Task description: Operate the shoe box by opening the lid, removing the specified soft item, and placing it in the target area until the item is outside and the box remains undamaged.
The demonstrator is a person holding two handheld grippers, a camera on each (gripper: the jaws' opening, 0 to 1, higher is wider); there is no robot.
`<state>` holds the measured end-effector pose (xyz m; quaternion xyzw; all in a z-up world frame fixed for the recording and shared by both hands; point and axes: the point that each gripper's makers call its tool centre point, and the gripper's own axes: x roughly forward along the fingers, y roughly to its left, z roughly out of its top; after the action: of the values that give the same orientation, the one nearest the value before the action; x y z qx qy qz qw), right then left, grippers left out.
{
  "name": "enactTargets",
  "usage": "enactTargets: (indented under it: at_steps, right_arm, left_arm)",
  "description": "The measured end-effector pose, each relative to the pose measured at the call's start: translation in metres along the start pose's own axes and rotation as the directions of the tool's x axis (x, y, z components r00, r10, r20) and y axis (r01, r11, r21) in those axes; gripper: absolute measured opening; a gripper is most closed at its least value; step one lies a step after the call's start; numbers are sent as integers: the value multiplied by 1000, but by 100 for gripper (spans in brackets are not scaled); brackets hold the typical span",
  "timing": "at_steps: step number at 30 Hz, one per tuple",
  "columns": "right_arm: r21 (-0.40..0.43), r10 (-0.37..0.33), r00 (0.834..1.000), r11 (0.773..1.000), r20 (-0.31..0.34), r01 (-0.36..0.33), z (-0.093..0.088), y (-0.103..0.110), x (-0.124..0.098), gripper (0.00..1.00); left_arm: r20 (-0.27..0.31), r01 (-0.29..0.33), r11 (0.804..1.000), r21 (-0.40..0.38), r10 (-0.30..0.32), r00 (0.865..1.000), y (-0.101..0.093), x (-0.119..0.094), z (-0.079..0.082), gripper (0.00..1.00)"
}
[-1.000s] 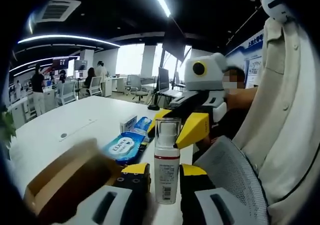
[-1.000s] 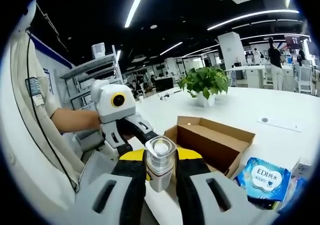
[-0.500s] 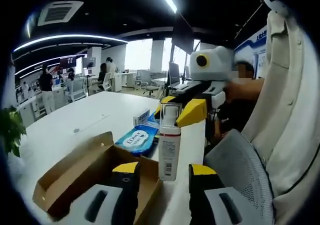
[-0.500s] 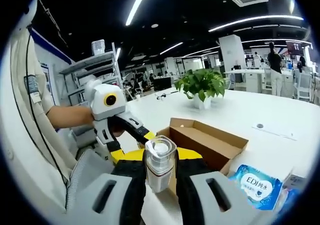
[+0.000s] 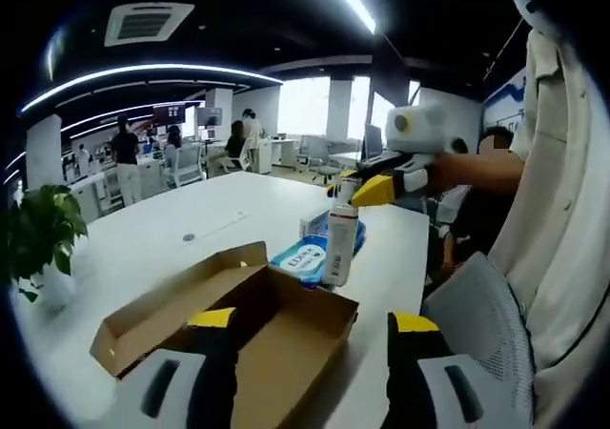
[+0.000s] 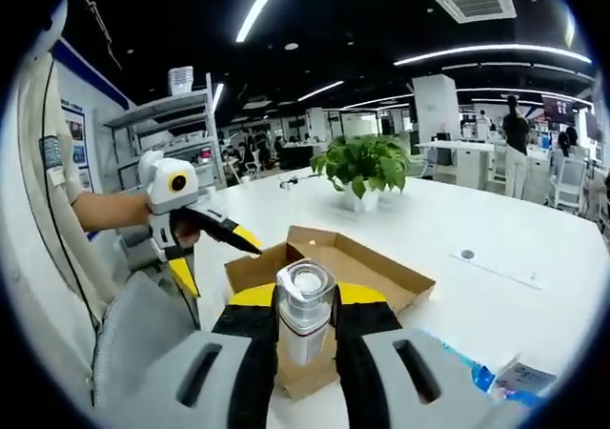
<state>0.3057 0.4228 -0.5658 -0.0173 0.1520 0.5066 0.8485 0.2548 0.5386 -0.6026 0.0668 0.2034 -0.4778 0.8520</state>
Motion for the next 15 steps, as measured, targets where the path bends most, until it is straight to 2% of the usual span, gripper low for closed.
enactTargets:
  at_steps: [3, 15]
  right_arm:
    - [-15, -16, 1000, 1000, -7, 15, -1, -13, -2, 19]
    - [-61, -105, 994, 993, -27, 103, -9, -91, -3, 19]
  left_arm:
    - [-1, -26, 1000, -8, 26, 1000, 5, -4, -2, 70]
    - [-13, -138, 989, -50, 138, 990, 20, -22, -9, 84]
